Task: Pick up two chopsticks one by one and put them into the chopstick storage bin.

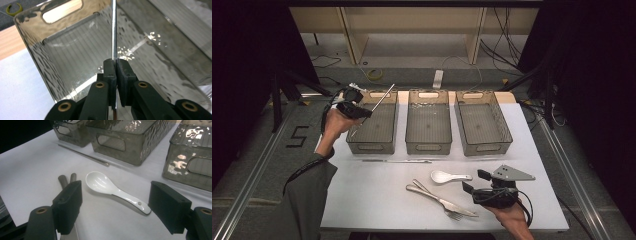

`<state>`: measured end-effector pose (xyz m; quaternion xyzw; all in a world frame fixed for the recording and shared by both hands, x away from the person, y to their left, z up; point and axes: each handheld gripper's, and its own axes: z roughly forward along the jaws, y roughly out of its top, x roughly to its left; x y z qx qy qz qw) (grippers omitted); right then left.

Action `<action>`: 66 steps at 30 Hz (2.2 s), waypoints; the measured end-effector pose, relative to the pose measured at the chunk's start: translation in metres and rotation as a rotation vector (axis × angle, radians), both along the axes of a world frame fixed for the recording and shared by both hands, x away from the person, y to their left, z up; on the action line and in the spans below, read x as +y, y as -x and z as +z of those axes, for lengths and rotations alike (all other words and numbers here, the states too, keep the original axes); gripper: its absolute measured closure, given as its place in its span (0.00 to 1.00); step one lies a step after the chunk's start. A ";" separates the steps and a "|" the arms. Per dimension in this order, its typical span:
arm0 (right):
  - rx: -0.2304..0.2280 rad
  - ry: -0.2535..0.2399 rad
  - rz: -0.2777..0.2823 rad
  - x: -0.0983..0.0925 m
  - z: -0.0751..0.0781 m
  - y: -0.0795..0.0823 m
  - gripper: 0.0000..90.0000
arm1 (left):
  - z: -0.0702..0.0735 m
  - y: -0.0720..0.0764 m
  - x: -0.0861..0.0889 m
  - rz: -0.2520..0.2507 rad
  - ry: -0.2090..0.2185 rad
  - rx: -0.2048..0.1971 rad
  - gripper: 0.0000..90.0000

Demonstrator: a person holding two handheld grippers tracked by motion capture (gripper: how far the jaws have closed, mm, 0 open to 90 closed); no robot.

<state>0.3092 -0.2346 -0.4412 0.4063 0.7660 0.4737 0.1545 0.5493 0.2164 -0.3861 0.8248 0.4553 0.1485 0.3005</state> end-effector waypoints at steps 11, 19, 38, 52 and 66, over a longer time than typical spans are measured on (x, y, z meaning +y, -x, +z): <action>0.007 0.000 -0.004 0.000 -0.001 -0.001 0.31 | -0.015 -0.004 0.007 0.053 0.018 0.017 0.95; 0.011 0.000 -0.005 0.000 -0.001 -0.001 0.31 | -0.012 0.000 0.004 0.025 0.049 0.036 0.68; 0.001 0.006 0.006 0.002 0.000 0.000 0.31 | 0.011 0.081 -0.031 -0.333 0.030 0.076 0.27; 0.001 0.011 0.017 0.003 0.000 0.001 0.31 | -0.017 0.097 -0.067 -0.489 -0.077 0.157 0.25; 0.004 0.012 0.021 0.004 0.001 0.001 0.31 | -0.041 0.098 -0.081 -0.541 -0.169 0.202 0.26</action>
